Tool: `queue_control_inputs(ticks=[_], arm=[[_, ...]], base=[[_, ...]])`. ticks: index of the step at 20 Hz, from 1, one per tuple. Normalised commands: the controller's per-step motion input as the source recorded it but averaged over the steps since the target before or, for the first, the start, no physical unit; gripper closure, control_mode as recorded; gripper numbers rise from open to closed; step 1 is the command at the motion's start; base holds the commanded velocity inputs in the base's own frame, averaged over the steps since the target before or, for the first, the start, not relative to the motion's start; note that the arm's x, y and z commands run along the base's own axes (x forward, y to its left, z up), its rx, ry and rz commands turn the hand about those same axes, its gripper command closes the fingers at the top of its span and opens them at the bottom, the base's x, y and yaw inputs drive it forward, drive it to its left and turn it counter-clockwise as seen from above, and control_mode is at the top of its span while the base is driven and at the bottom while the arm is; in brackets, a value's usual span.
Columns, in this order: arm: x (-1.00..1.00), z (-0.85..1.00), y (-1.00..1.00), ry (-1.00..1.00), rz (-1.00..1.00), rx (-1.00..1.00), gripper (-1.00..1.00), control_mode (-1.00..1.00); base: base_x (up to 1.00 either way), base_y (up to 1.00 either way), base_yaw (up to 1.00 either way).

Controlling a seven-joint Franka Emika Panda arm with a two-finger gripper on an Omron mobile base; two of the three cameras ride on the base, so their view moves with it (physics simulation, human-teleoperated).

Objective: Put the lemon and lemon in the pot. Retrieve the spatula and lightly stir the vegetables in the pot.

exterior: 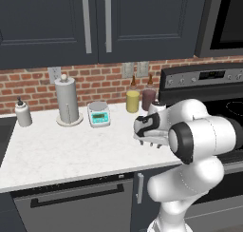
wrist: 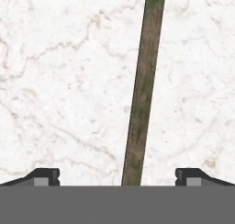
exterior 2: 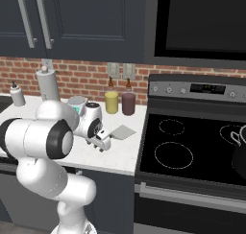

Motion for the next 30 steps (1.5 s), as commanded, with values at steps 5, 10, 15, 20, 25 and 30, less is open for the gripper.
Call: queue_control_inputs(ticks=[5,10,15,20,25,30], arm=[[0.0,-0.05,0.0,0.0,0.0,0.02,-1.0,-1.0],[-0.03,-0.06,0.0,-0.01,0.0,0.0,1.0,-1.0],[0.13,-0.04,0.0,0.0,0.0,0.0,1.0,-1.0],[0.17,-0.01,0.0,0.0,0.0,0.01,1.0,-1.0],[0.0,0.0,0.0,0.0,0.0,0.01,1.0,-1.0],[-0.23,0.0,0.0,-0.02,0.0,0.0,1.0,-1.0]], base=[[0.0,0.0,0.0],[0.0,0.0,0.0],[0.0,0.0,0.0],[0.0,0.0,0.0],[0.0,0.0,0.0],[0.0,0.0,0.0]])
